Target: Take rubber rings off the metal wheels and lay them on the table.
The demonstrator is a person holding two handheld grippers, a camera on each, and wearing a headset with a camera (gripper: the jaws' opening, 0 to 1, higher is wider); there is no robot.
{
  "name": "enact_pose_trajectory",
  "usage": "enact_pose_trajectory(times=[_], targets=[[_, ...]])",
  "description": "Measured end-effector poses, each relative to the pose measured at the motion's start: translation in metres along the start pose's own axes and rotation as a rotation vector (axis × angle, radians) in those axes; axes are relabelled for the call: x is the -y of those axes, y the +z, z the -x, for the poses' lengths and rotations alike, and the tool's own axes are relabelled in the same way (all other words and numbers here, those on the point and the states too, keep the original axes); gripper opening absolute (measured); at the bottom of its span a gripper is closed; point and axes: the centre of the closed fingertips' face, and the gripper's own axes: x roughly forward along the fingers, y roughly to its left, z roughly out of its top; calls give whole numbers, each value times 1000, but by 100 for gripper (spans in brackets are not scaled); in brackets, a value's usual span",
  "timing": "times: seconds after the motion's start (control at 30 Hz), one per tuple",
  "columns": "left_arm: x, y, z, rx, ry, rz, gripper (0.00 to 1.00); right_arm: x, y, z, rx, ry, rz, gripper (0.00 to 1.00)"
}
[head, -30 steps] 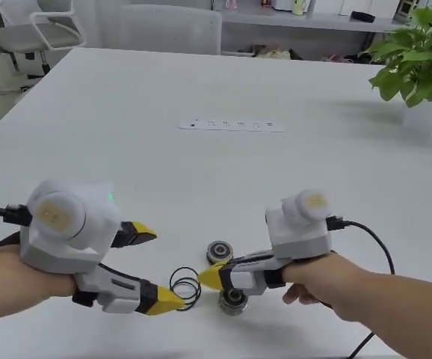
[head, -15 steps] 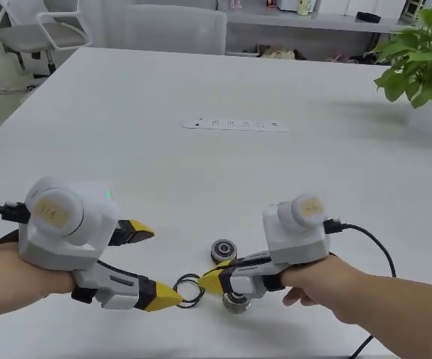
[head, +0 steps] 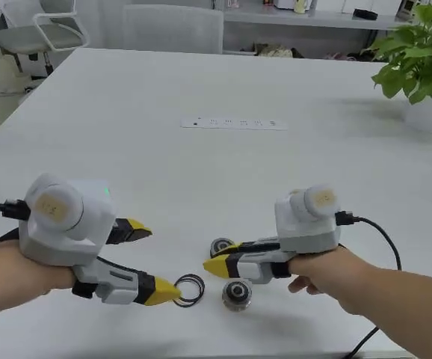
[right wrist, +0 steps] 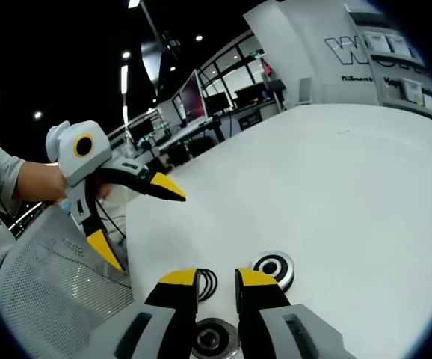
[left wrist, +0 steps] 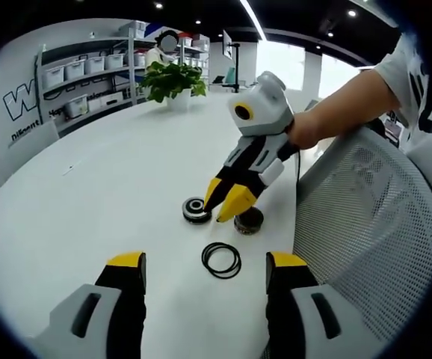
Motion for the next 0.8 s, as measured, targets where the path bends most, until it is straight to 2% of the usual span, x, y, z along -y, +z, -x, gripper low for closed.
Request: enact_pose_trajectory(times=[0.43,0.7,0.8], targets=[[-14,8,-13,2,6,61,60,27,12,15,53,-89,6,23],[-18,14,-27,-6,-1,57,58,37,12,20,49,-112,20,24],[-20,17,-32,-4,-5,56,57,41,11,21,40,-122,47,25]])
